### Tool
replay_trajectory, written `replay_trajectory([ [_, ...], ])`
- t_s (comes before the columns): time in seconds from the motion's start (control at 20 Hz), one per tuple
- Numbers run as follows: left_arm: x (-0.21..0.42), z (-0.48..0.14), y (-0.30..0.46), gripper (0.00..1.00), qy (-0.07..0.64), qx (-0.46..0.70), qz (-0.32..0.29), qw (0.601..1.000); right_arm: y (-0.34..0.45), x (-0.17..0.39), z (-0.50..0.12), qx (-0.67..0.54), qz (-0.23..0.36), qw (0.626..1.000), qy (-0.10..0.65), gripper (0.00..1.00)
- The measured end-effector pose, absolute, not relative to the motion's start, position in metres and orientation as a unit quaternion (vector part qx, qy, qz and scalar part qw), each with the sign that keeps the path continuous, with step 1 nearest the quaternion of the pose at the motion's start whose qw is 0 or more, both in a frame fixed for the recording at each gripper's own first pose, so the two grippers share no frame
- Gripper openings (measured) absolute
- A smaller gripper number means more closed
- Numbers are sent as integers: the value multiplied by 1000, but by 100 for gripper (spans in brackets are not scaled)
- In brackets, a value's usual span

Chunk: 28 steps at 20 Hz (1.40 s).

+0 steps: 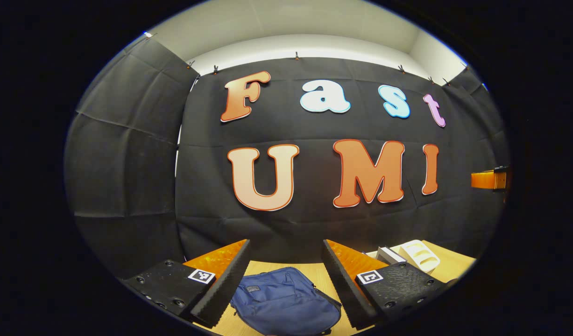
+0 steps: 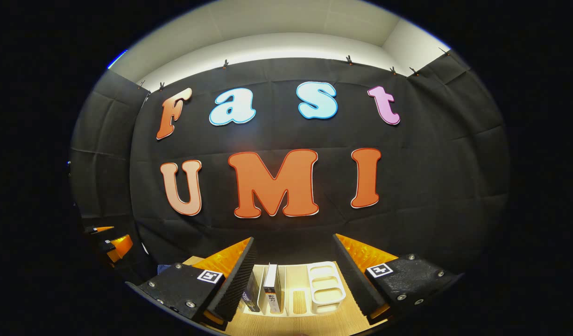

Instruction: Open the schoolbag, grab two books from the bookshelf and put them into the schoolbag.

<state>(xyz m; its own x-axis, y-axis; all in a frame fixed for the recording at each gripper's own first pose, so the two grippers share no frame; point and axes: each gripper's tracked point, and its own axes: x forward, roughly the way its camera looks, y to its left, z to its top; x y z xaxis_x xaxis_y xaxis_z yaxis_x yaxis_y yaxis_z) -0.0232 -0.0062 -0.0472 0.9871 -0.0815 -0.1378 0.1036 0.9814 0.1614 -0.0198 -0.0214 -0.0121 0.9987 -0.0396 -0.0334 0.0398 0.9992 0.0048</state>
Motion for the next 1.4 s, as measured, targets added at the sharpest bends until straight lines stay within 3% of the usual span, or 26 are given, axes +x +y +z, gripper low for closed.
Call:
replay_trajectory([
  [0.2,-22,-75,-8,94,87,134,-59,985,-27,-18,-17,-1,-26,999,20,96],
  [0.25,-21,-84,-9,99,93,158,-63,981,-28,-18,-18,0,-27,999,21,100],
  [0.4,-26,-122,-9,95,121,219,-78,965,-33,-16,-29,4,-34,999,32,100],
  [0.45,-28,-138,-11,95,133,236,-85,959,-35,-15,-35,7,-35,999,40,96],
  [0.5,-34,-154,-12,100,146,252,-95,952,-37,-14,-39,10,-38,998,46,96],
  [0.6,-50,-191,-22,95,168,275,-126,938,-44,-15,-47,12,-46,997,55,96],
  [1.0,-97,-333,-32,95,292,353,-200,866,-74,-18,-81,9,-84,993,86,96],
  [1.25,-121,-406,-14,98,404,400,-208,796,-104,-24,-86,11,-109,990,86,96],
  [1.4,-120,-425,-11,98,411,443,-202,771,-120,-29,-87,11,-117,989,91,96],
])
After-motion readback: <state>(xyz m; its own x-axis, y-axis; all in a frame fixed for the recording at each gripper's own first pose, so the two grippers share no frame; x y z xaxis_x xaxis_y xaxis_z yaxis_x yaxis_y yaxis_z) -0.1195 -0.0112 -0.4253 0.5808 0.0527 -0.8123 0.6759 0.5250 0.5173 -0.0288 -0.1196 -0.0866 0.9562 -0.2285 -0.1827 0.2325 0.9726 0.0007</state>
